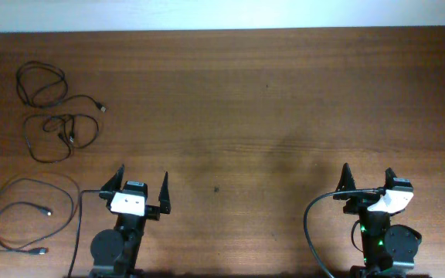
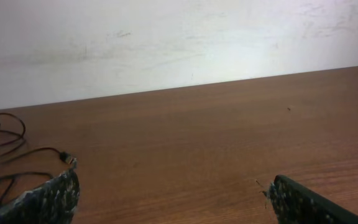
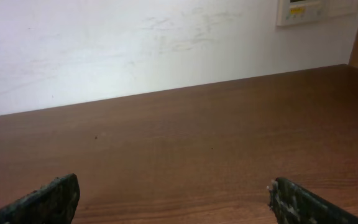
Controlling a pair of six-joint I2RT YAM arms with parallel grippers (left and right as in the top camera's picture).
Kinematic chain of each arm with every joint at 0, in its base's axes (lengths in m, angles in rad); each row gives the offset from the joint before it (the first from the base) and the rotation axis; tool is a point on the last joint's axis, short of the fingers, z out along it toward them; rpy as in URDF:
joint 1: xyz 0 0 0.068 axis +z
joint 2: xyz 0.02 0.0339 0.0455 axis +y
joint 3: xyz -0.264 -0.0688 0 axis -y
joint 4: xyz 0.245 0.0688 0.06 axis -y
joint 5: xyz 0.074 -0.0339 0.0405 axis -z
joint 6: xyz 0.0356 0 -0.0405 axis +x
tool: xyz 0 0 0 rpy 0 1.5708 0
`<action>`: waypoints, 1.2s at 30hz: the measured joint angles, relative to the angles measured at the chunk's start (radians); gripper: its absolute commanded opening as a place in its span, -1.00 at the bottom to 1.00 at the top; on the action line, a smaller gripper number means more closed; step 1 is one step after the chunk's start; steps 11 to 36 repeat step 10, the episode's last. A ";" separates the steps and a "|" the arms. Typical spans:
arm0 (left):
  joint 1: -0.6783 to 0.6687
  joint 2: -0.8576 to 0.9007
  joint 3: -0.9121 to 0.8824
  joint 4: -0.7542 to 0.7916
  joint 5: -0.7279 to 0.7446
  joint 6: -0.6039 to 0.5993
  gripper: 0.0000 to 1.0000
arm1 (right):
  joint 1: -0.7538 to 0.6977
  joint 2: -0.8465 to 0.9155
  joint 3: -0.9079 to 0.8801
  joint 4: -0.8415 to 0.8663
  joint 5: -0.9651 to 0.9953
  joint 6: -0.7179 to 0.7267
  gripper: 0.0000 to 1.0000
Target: Untangle cables
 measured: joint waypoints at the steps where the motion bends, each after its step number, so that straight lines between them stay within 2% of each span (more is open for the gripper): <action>1: 0.000 0.000 0.000 0.000 0.000 0.000 0.97 | 0.000 0.000 0.000 0.000 0.000 0.000 0.97; 36: 0.000 0.000 0.000 0.000 0.000 0.000 0.98 | 0.000 0.000 0.000 0.000 0.000 -0.003 0.97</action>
